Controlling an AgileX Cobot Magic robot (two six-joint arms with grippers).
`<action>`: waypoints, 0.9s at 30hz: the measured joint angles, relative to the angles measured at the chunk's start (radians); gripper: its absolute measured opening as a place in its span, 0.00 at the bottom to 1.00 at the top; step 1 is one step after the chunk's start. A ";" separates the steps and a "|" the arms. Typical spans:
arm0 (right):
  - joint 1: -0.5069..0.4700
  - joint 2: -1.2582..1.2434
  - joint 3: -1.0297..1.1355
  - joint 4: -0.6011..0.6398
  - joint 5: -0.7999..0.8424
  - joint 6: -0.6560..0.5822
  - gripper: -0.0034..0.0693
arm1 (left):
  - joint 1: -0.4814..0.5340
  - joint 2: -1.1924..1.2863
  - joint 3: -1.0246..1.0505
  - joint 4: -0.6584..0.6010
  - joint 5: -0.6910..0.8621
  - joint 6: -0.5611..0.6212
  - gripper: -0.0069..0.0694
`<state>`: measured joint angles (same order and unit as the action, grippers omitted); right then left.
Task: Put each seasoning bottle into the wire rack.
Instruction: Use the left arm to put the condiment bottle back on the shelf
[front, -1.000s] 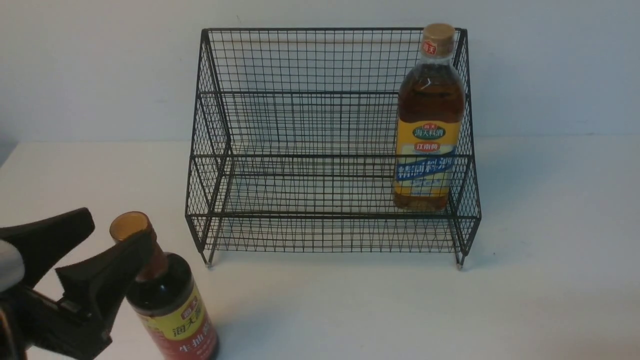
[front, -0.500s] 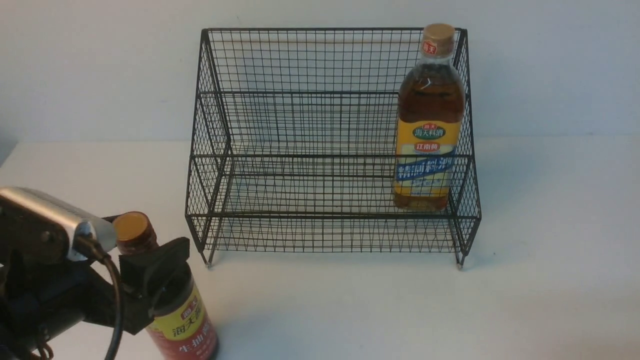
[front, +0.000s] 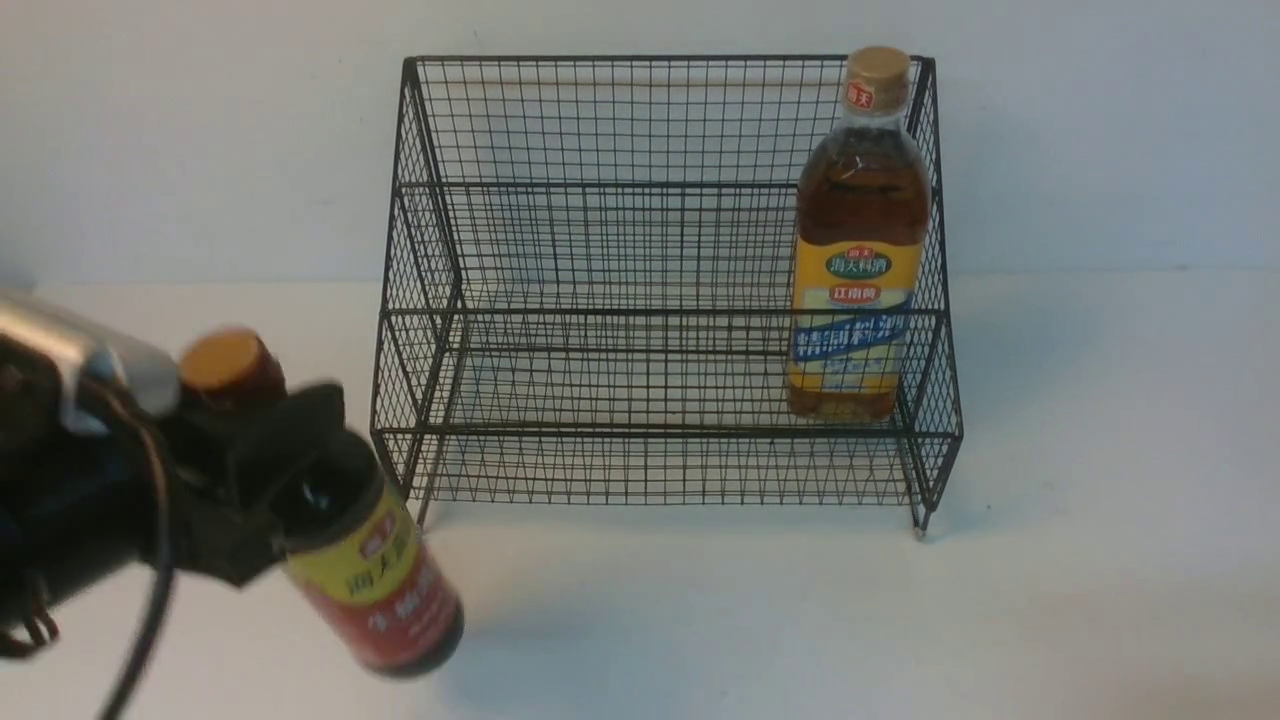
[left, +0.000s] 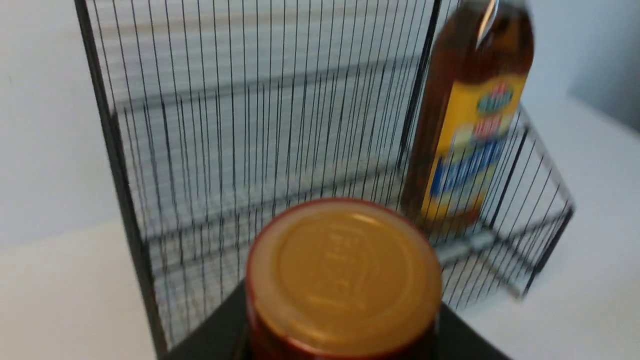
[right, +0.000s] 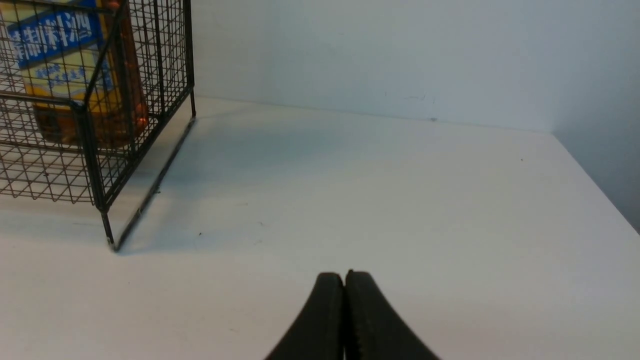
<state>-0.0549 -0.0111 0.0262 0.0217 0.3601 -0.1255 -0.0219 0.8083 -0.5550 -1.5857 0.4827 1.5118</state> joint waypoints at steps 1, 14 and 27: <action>0.000 0.000 0.000 0.000 0.000 0.000 0.03 | 0.000 0.000 -0.056 0.027 0.011 -0.059 0.43; 0.000 0.000 0.000 0.000 0.000 0.000 0.03 | -0.004 0.398 -0.652 0.214 0.106 -0.325 0.43; 0.000 0.000 0.000 0.000 0.000 0.000 0.03 | -0.010 0.721 -0.885 0.197 0.063 -0.217 0.43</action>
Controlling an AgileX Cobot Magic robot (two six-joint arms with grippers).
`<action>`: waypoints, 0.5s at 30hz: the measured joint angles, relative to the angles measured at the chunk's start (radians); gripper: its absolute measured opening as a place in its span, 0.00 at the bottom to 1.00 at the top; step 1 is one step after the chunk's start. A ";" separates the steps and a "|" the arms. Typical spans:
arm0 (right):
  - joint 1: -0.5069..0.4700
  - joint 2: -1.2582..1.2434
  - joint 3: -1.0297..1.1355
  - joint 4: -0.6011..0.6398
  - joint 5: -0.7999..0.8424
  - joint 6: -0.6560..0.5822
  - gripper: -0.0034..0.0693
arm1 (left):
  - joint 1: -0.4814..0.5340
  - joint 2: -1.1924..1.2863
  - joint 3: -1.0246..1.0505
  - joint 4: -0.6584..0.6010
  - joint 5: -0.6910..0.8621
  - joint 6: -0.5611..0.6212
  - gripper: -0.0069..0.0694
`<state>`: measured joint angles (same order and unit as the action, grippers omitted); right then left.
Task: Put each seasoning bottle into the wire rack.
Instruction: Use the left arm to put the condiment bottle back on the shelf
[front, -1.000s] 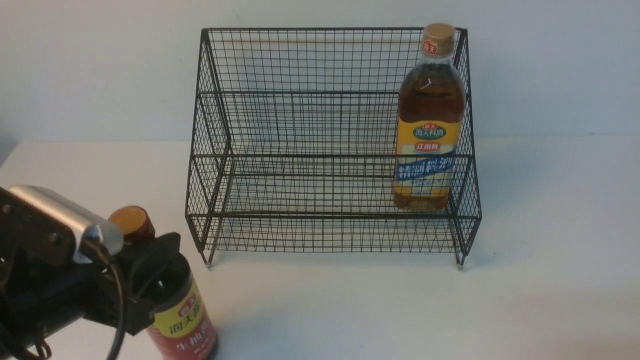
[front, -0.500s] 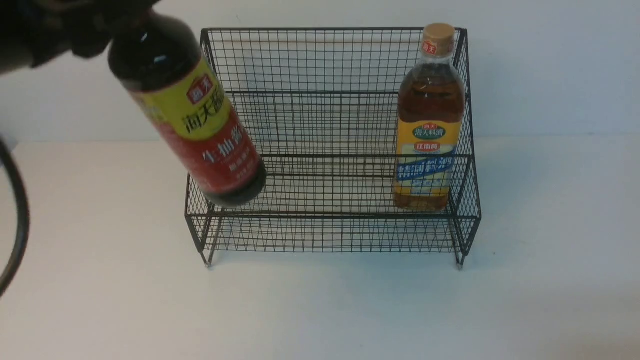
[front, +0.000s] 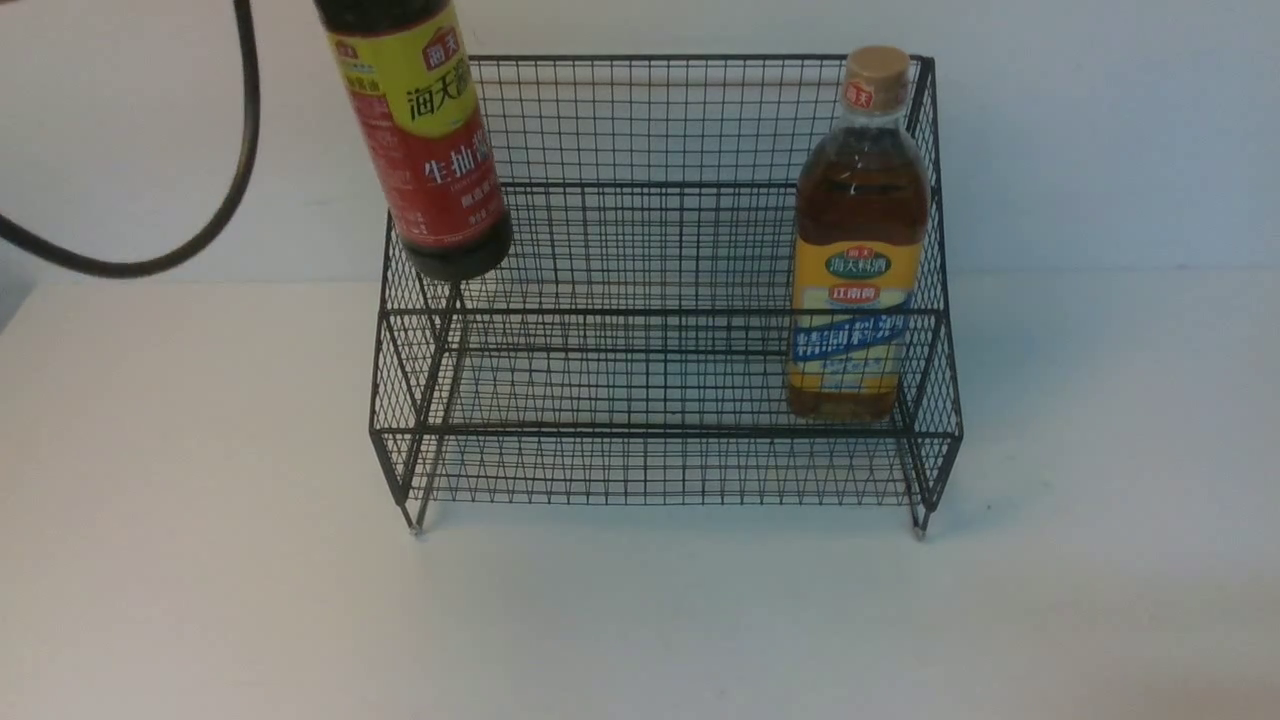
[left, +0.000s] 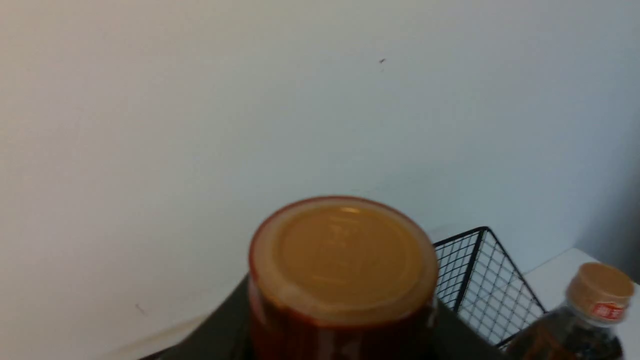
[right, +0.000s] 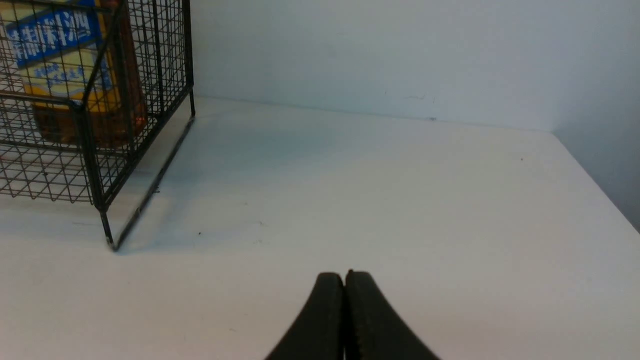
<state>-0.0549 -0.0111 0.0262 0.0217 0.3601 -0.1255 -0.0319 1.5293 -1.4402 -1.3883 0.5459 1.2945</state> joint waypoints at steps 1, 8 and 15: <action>0.000 0.000 0.000 0.000 0.000 0.000 0.03 | 0.000 0.018 -0.001 -0.004 -0.005 0.019 0.43; 0.000 0.000 0.000 0.000 0.000 0.000 0.03 | 0.000 0.117 -0.007 -0.084 -0.006 0.160 0.43; 0.000 0.000 0.000 0.000 0.000 0.000 0.03 | -0.001 0.182 -0.006 -0.122 0.028 0.258 0.43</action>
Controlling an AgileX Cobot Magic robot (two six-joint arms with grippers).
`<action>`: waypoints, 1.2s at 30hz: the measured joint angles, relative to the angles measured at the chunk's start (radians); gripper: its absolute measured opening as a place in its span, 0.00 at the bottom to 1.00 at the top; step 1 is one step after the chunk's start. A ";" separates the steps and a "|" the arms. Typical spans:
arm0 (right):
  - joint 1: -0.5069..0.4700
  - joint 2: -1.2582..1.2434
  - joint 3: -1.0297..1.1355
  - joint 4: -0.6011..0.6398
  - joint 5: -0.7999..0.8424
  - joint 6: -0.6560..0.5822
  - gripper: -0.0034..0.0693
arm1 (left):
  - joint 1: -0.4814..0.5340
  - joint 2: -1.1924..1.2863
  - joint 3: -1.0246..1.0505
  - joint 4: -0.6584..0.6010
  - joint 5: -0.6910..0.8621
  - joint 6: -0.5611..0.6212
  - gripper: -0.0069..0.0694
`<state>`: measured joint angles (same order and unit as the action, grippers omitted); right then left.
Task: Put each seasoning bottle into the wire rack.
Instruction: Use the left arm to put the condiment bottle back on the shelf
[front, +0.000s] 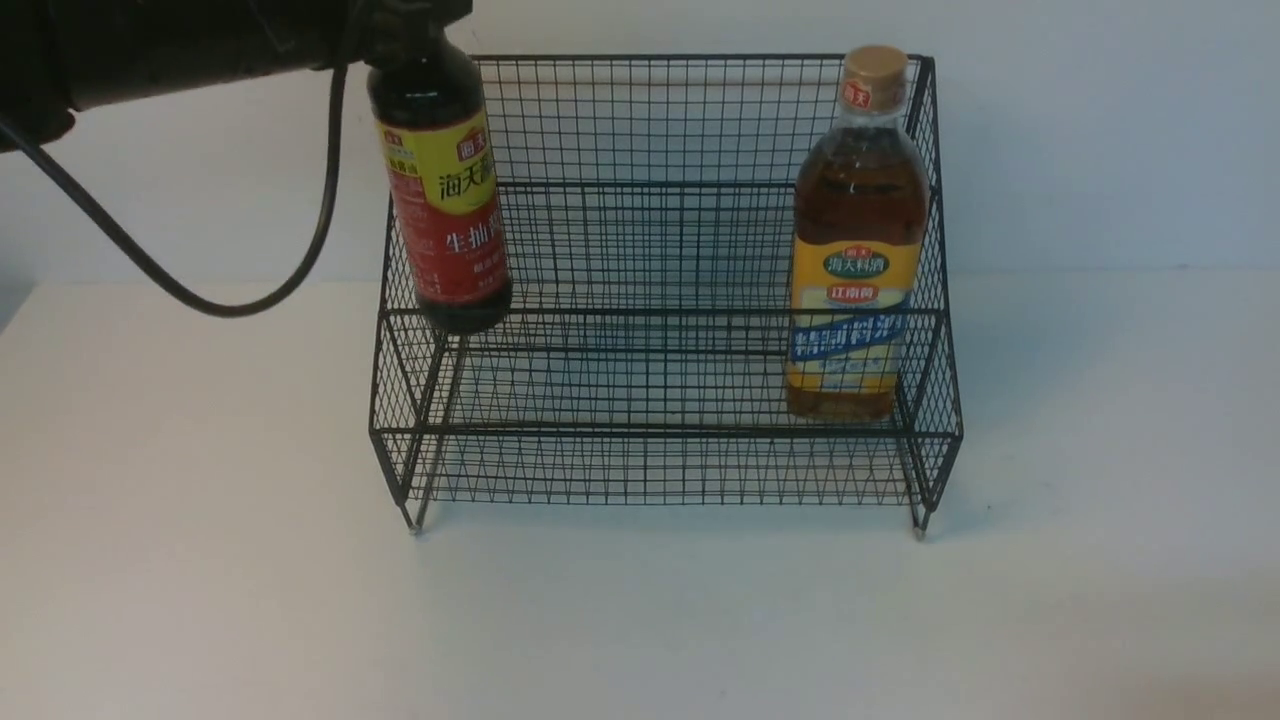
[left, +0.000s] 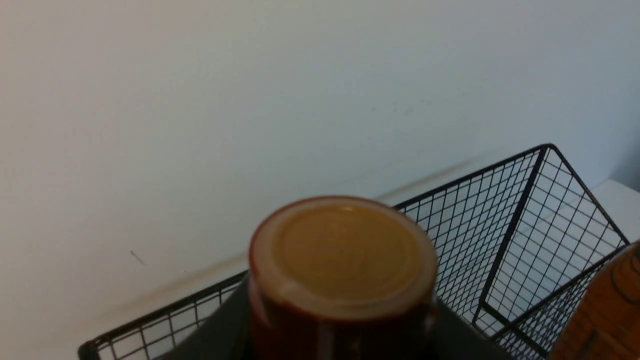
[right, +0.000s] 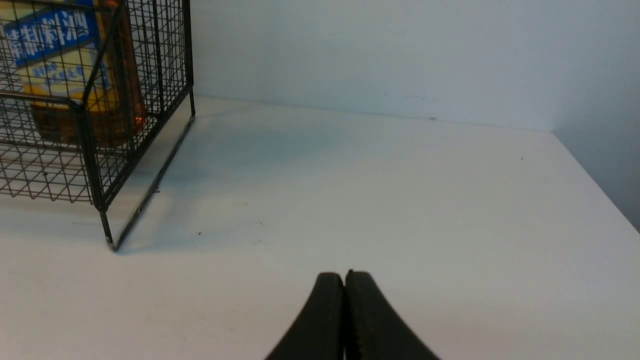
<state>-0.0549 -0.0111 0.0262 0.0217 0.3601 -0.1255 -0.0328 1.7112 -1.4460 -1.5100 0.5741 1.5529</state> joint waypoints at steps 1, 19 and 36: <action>0.000 0.000 0.000 0.000 0.000 0.000 0.03 | 0.000 0.001 0.000 0.000 0.000 0.001 0.43; 0.000 0.000 0.000 0.000 0.000 0.000 0.03 | -0.003 0.075 0.007 0.203 0.076 -0.042 0.43; 0.000 0.000 -0.001 0.000 0.000 0.000 0.03 | -0.003 0.038 -0.003 0.346 0.080 -0.254 0.55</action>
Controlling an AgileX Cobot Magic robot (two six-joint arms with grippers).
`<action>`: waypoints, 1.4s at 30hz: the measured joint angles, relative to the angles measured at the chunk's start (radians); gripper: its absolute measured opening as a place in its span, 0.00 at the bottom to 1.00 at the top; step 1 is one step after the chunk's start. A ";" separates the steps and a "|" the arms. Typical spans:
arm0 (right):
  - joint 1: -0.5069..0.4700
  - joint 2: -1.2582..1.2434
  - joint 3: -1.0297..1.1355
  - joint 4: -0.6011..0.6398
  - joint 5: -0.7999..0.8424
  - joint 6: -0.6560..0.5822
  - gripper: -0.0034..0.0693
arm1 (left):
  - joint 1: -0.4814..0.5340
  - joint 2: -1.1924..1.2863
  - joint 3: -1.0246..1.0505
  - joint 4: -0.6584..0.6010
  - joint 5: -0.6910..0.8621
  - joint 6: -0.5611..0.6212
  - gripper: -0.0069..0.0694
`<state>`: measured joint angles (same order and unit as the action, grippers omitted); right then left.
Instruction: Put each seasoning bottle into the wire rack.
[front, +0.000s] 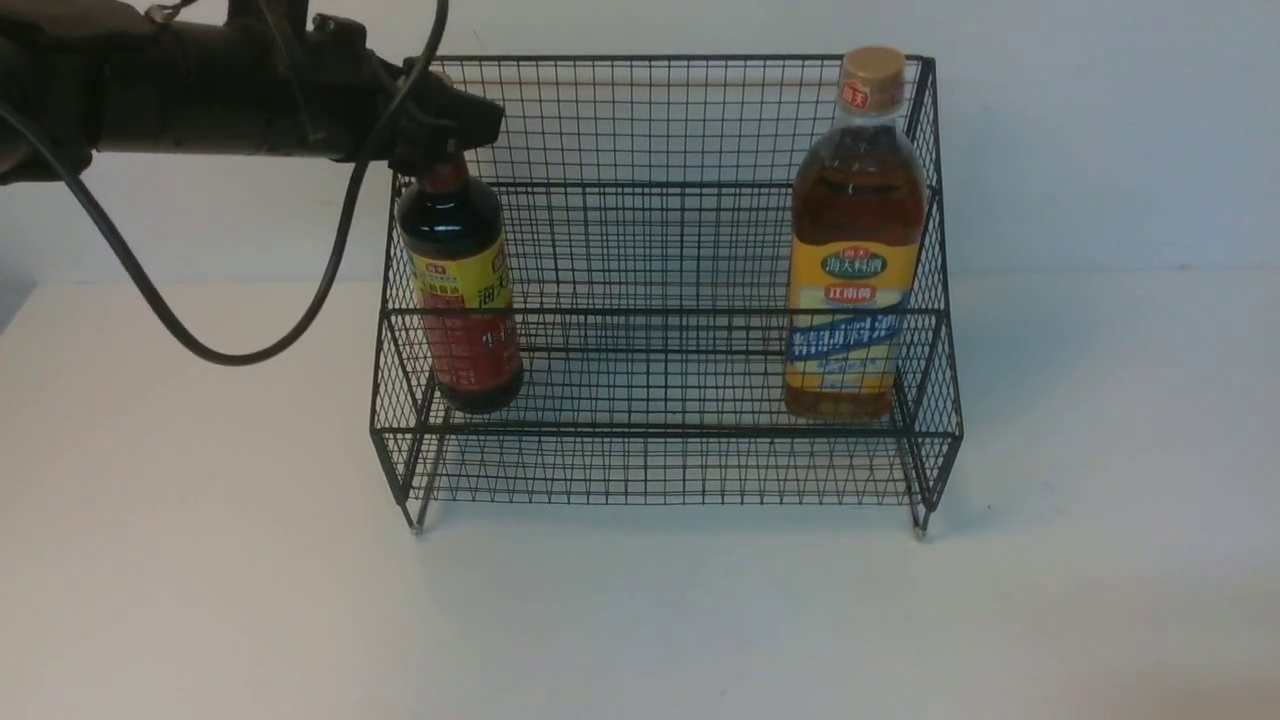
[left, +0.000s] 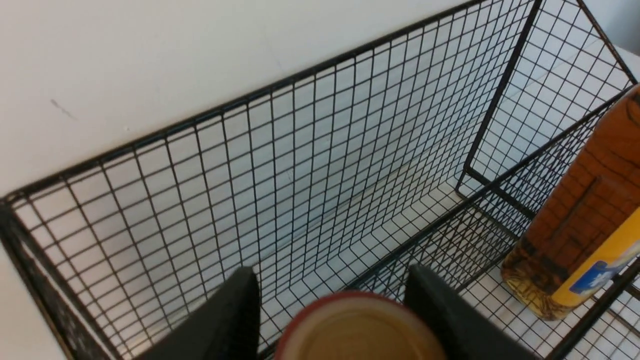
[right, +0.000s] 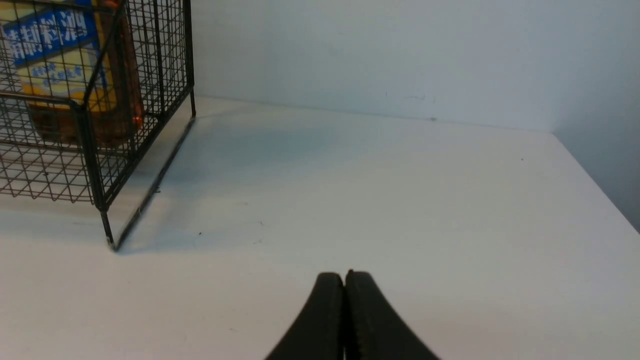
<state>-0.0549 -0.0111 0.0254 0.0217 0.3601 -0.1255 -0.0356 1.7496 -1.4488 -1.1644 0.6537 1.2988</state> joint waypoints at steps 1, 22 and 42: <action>0.000 0.000 0.000 0.000 0.000 0.000 0.03 | 0.000 -0.005 0.000 0.013 0.001 -0.021 0.56; 0.000 0.000 0.000 0.000 0.000 0.000 0.03 | 0.010 -0.247 0.000 0.329 0.107 -0.272 0.55; 0.000 0.000 0.000 0.000 0.000 0.000 0.03 | 0.011 -0.857 0.330 0.785 0.588 -0.737 0.08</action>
<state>-0.0549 -0.0111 0.0254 0.0217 0.3601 -0.1255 -0.0245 0.8926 -1.1191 -0.3796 1.2415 0.5614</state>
